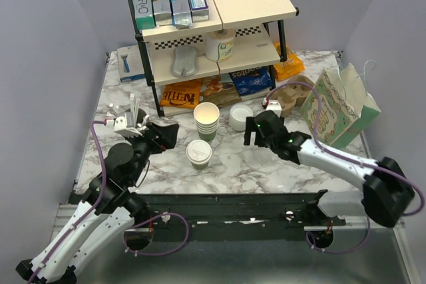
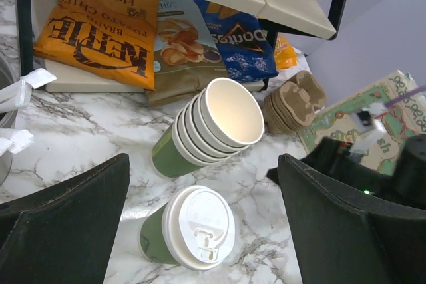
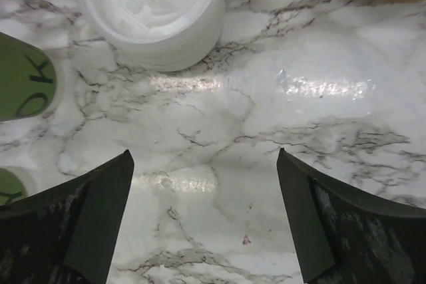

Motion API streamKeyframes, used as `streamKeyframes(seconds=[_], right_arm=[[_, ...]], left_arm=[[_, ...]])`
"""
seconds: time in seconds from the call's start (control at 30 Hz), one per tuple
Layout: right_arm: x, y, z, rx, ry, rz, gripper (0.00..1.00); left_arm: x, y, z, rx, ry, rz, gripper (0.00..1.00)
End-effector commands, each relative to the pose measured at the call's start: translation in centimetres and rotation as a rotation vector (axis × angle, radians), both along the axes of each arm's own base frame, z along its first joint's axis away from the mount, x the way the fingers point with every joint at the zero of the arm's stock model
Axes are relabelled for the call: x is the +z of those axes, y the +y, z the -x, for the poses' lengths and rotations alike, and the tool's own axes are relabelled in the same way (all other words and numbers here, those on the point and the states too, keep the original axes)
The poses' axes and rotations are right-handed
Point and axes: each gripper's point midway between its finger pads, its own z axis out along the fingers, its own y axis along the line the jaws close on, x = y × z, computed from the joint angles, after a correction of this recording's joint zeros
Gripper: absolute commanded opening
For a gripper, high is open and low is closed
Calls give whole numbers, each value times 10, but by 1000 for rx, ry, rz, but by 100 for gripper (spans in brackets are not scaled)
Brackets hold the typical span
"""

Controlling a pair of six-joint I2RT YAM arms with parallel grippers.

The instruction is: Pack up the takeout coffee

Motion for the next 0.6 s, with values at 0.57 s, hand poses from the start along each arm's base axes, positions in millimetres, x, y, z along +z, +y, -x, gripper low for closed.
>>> streamKeyframes(seconds=[0.57], right_arm=[[122, -60, -99, 635, -267, 611, 97]], left_arm=[[38, 4, 11, -45, -81, -56, 99]])
